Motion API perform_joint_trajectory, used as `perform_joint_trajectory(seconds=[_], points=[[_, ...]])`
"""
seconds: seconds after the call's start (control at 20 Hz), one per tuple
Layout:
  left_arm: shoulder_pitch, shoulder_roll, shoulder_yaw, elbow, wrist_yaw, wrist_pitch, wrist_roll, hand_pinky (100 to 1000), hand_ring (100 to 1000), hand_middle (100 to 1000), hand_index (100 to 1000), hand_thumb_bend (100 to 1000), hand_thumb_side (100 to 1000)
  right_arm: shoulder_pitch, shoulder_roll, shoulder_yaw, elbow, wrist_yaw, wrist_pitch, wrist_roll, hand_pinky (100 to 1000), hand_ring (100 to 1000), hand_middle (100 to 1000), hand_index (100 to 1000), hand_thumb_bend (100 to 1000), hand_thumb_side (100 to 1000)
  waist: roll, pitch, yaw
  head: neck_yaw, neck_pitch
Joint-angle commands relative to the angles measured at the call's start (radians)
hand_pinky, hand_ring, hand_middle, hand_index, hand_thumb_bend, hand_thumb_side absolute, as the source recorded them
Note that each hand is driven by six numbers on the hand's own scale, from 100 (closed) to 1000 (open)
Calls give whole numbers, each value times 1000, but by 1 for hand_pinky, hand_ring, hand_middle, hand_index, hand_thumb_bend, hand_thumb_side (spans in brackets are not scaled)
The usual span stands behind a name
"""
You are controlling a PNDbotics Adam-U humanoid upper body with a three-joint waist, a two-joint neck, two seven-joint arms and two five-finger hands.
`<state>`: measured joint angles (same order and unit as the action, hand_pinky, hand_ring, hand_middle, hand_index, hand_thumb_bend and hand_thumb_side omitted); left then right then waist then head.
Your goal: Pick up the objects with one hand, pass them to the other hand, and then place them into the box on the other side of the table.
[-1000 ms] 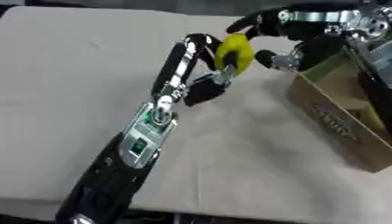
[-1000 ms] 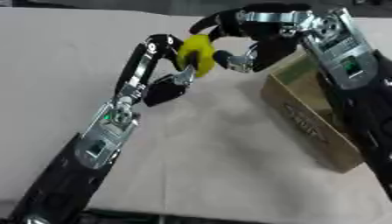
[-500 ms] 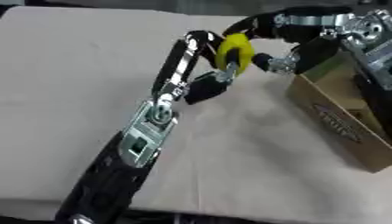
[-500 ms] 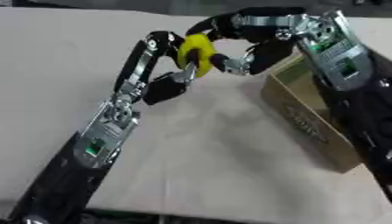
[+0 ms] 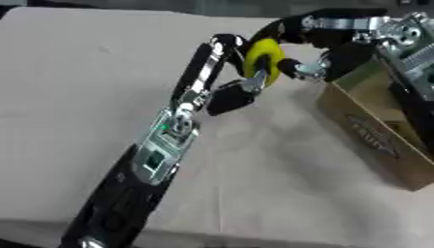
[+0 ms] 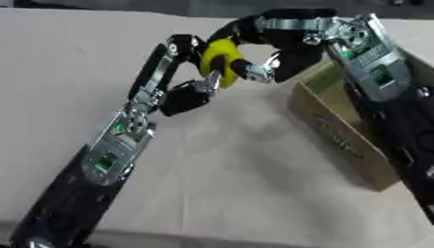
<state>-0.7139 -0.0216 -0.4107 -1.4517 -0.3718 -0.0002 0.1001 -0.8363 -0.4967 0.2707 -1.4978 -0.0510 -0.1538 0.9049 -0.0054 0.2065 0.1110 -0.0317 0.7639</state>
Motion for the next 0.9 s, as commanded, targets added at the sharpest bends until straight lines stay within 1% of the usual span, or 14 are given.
perform_joint_trajectory(seconds=[0.05,0.25,0.35,0.4,0.45,0.55,0.75,0.8,0.85,0.9], points=[[-31,-16,-9,-12,5,-5,-16,634,423,489,597,100,337,-21,-9,-1,-16,-22,15,2,1000,846,865,857,100,421,-12,-9,-2,-1,-1],[-34,-19,-11,-9,8,-5,-25,635,423,490,597,100,337,-21,-12,4,-19,-28,21,2,998,833,806,792,100,417,-13,-9,-2,-1,-2],[-35,-19,-11,-9,9,-6,-26,636,423,490,597,100,336,-19,-13,6,-17,-28,25,2,986,820,758,755,100,417,-13,-9,-2,-1,-1],[-35,-19,-11,-9,9,-6,-26,636,423,490,598,100,336,-19,-14,8,-15,-28,27,2,975,805,720,729,100,416,-13,-9,-2,-1,-1],[-36,-19,-11,-11,9,-6,-26,636,423,490,598,100,335,-18,-14,9,-14,-28,28,2,966,794,700,713,100,402,-13,-9,-1,-1,-1],[-37,-19,-11,-15,10,-8,-25,636,423,490,597,100,337,-17,-16,11,-13,-25,30,2,963,791,699,713,100,384,-13,-8,-1,-1,0],[-38,-17,-11,-29,11,-10,-20,636,424,491,598,100,336,-15,-19,14,-11,-11,24,2,947,772,684,701,100,295,-14,-8,0,-2,1],[-38,-16,-11,-36,12,-11,-20,636,424,491,598,100,335,-14,-20,17,-10,-6,19,2,945,770,683,701,100,248,-14,-8,0,-2,1],[-39,-15,-10,-44,13,-12,-19,636,425,491,598,100,335,-14,-22,19,-10,-2,15,2,944,769,682,700,100,221,-14,-8,1,-2,1],[-40,-13,-9,-52,13,-12,-20,636,425,491,598,100,334,-13,-23,21,-9,1,10,2,944,769,683,701,100,213,-14,-8,1,-2,1]])
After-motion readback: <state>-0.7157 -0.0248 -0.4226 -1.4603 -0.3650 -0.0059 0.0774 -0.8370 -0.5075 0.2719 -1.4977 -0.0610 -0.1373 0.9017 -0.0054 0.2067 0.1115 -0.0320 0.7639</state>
